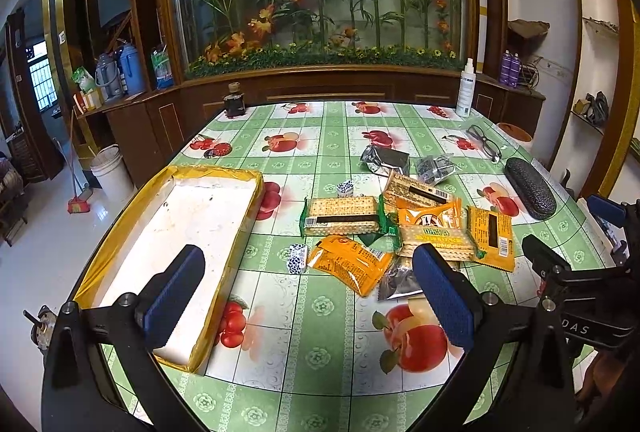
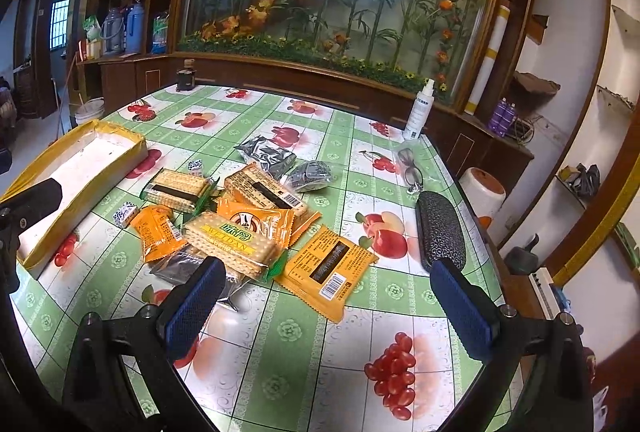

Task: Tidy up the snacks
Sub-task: 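Move both tools toward the scattered snack packs on the table, then grasp the orange snack bag with the left tool while the right tool grasps the Weidan cracker pack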

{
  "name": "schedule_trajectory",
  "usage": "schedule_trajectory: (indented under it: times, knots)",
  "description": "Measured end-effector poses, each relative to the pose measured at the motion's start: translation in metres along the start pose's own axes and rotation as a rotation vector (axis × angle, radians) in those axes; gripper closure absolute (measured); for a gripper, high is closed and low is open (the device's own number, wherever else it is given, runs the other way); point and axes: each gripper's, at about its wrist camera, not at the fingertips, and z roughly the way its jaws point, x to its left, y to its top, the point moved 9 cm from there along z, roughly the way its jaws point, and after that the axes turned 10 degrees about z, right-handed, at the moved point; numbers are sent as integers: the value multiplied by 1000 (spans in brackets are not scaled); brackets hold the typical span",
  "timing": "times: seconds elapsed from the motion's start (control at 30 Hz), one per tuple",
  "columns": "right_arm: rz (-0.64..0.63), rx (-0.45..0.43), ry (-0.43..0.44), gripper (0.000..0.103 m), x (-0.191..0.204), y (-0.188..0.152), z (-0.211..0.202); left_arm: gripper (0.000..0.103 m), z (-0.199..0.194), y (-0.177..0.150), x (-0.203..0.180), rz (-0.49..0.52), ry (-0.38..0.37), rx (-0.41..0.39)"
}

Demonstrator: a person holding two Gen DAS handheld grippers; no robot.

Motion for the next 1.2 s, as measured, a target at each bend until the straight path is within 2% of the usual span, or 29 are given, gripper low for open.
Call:
schedule_trajectory:
  times: [0.47,0.53,0.63,0.73,0.83,1.07,1.2]
  knots:
    - [4,8,9,0,-1,-1,4,0,7,-6,4,-2,-3,23]
    - [17,24,43,0,-1,-4,5,0,11,-10,4,2,-23,35]
    - [52,42,143,0,-4,-11,8,0,23,-21,7,-18,-92,56]
    - [112,108,323,0,-3,-26,16,0,43,-36,7,-8,-136,107]
    - [193,165,416,0,-10,-36,29,0,61,-46,0,26,-154,155]
    - [192,190,392,0,-19,-40,53,0,92,-49,-25,3,-226,240]
    - [148,196,441,0,-12,-29,67,0,114,-45,-28,-63,-233,293]
